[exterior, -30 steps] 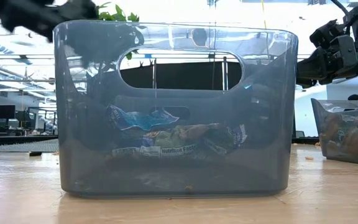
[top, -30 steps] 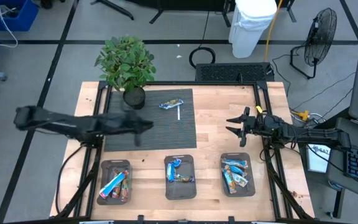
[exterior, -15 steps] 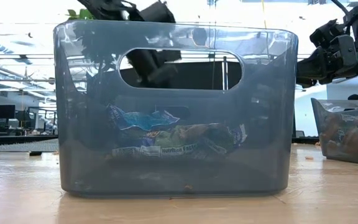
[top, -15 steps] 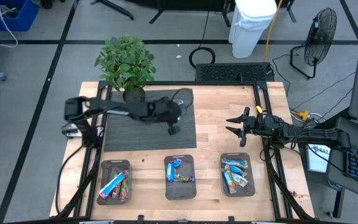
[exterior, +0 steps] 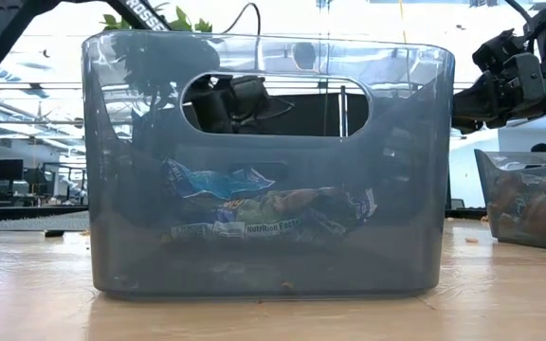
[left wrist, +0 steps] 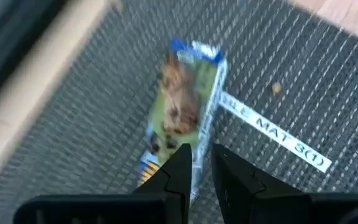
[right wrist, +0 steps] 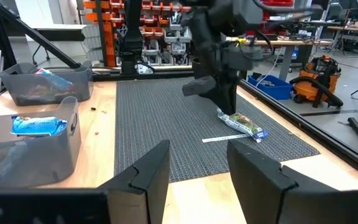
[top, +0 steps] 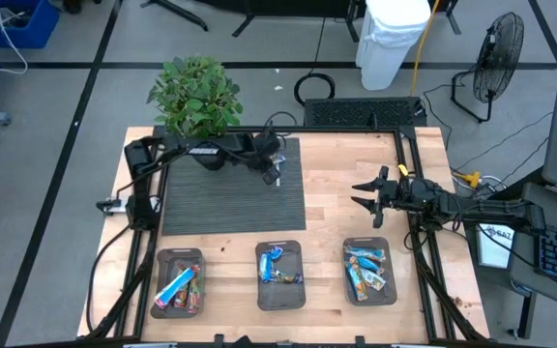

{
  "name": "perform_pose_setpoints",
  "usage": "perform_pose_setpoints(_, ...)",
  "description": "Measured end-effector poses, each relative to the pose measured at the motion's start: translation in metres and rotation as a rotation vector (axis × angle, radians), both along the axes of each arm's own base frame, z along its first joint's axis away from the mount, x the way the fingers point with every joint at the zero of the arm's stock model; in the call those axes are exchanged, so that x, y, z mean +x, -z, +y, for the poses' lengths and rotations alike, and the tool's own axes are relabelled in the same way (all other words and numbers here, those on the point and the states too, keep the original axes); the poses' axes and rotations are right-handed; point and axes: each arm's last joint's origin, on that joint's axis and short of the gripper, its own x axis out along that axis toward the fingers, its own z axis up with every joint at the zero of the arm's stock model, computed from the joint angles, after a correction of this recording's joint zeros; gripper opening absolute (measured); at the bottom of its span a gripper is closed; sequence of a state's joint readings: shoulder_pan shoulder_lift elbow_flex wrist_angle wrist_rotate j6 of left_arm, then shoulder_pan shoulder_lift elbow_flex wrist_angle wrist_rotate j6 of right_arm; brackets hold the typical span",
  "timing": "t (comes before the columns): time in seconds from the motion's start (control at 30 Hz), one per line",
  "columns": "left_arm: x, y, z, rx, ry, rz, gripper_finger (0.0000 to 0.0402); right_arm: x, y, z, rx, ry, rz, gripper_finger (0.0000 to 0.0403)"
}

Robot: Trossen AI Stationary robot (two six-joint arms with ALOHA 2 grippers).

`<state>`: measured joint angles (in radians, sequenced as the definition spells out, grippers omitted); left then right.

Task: Pick and place Granola Bars by type
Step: Put the blue granola bar into the middle black bin

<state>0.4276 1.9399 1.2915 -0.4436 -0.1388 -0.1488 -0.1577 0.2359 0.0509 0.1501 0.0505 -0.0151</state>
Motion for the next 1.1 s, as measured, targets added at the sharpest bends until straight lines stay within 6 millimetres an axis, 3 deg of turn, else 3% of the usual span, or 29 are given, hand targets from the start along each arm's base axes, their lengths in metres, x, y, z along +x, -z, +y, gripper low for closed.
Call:
perform_pose_setpoints(0.17,-0.004,0.008,0.007,-0.068,-0.031,0.005,0.0084,0.000,0.000,0.000,0.000,0.000,0.002,0.0150)
perform_pose_setpoints(0.47,-0.006,0.007,0.007,-0.045,-0.018,0.027,0.0202,0.000,0.000,0.000,0.000,0.000,0.001,0.0150)
perform_pose_setpoints(0.6,-0.005,0.007,0.006,0.007,0.020,0.063,0.0233,0.000,0.000,0.000,0.000,0.000,0.001,0.0150)
perform_pose_setpoints(0.83,0.001,0.006,-0.006,0.129,0.152,0.144,0.0241,0.000,0.000,0.000,0.000,0.000,0.001,0.0151)
perform_pose_setpoints(1.1,-0.003,0.006,-0.003,0.225,0.118,0.226,0.0241,0.000,0.000,0.000,0.000,0.000,0.001,0.0151)
